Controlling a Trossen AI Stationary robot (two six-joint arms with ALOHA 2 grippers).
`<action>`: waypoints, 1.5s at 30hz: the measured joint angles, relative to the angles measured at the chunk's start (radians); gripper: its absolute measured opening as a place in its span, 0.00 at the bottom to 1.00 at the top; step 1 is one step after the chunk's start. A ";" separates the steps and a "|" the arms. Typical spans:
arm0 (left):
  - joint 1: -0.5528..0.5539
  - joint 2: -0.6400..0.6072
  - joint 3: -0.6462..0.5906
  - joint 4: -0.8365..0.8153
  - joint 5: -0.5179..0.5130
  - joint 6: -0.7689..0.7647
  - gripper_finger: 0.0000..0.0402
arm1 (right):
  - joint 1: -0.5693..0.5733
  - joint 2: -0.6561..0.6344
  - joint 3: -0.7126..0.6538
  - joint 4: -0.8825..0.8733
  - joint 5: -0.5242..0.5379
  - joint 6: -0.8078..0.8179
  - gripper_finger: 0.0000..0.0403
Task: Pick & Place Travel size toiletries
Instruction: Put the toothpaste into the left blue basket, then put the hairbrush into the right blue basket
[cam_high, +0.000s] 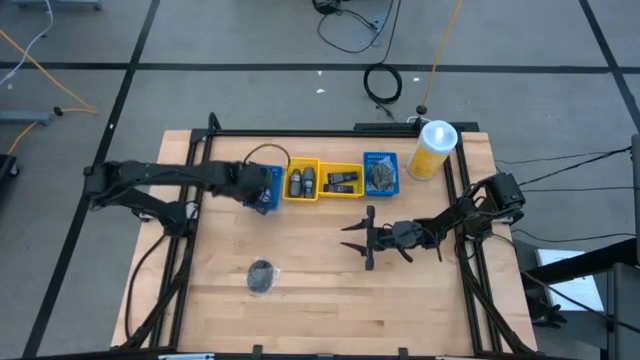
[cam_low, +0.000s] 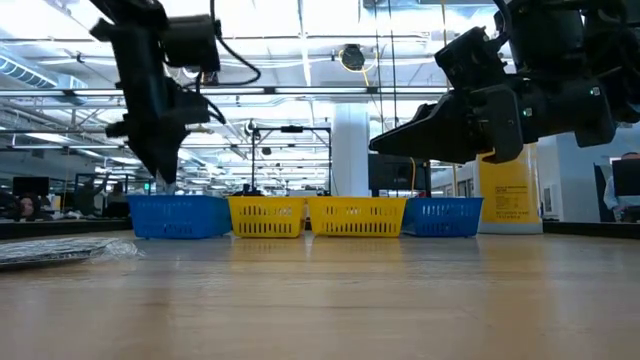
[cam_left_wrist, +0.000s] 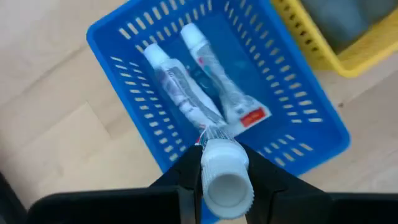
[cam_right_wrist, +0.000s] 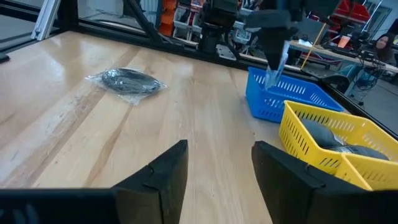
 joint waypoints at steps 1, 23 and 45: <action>0.032 0.000 0.000 0.000 0.035 0.029 0.17 | 0.000 0.000 0.000 0.000 0.000 0.002 0.42; 0.390 -0.026 0.000 0.137 0.246 0.268 0.63 | 0.000 0.000 0.000 -0.001 0.000 -0.001 0.42; -0.860 0.019 -0.045 0.300 -0.106 -0.149 0.62 | 0.083 -0.139 -0.071 -0.114 0.147 -0.165 0.42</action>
